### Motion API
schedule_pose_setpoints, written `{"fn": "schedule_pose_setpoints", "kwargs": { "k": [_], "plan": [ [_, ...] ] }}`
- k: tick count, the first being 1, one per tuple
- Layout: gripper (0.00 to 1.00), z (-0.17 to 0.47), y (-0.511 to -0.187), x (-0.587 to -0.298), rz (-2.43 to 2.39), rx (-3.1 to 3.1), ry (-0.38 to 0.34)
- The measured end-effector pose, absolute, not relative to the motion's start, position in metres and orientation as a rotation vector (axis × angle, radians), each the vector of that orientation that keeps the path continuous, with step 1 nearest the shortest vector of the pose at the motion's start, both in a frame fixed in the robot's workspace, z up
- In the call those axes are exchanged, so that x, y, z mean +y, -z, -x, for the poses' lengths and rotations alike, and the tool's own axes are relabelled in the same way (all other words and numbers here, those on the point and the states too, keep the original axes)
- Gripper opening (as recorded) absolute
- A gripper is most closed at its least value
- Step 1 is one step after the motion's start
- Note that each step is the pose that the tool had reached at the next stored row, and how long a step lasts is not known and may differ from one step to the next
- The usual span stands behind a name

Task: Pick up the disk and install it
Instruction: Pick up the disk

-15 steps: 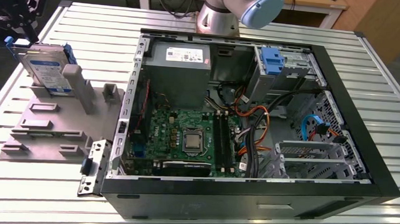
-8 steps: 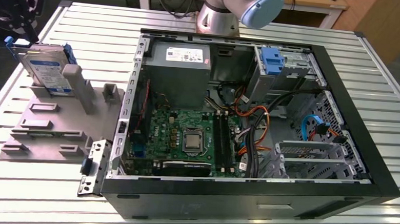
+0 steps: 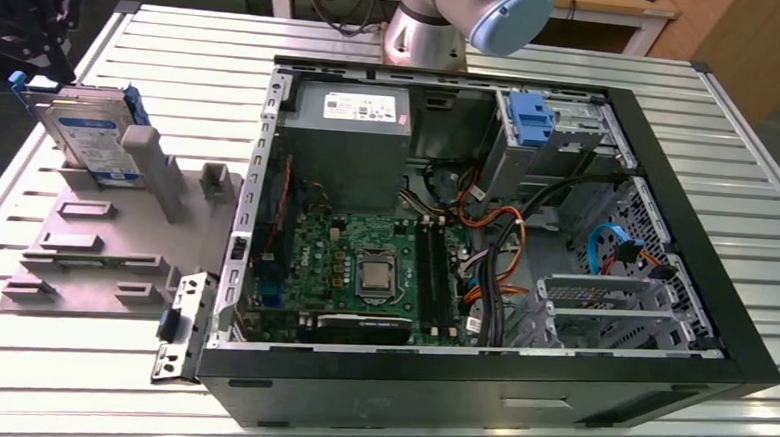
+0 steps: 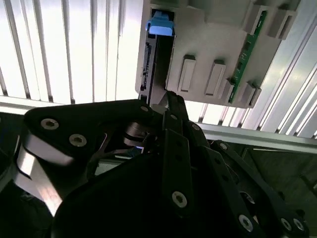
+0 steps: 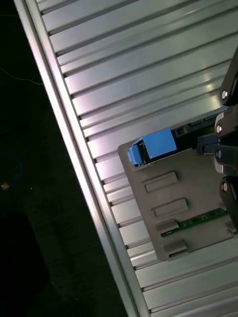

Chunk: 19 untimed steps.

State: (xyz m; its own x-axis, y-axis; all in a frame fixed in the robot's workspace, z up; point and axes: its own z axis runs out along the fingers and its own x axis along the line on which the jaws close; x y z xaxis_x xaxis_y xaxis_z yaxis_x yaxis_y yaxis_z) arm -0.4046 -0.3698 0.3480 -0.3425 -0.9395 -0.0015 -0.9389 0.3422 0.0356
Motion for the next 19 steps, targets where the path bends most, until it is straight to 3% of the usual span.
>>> {"fn": "schedule_pose_setpoints", "kwargs": {
  "k": [19],
  "plan": [
    [0.11, 0.4047, -0.3424, -0.3697, -2.117, -2.301, 0.037]
  ]
}}
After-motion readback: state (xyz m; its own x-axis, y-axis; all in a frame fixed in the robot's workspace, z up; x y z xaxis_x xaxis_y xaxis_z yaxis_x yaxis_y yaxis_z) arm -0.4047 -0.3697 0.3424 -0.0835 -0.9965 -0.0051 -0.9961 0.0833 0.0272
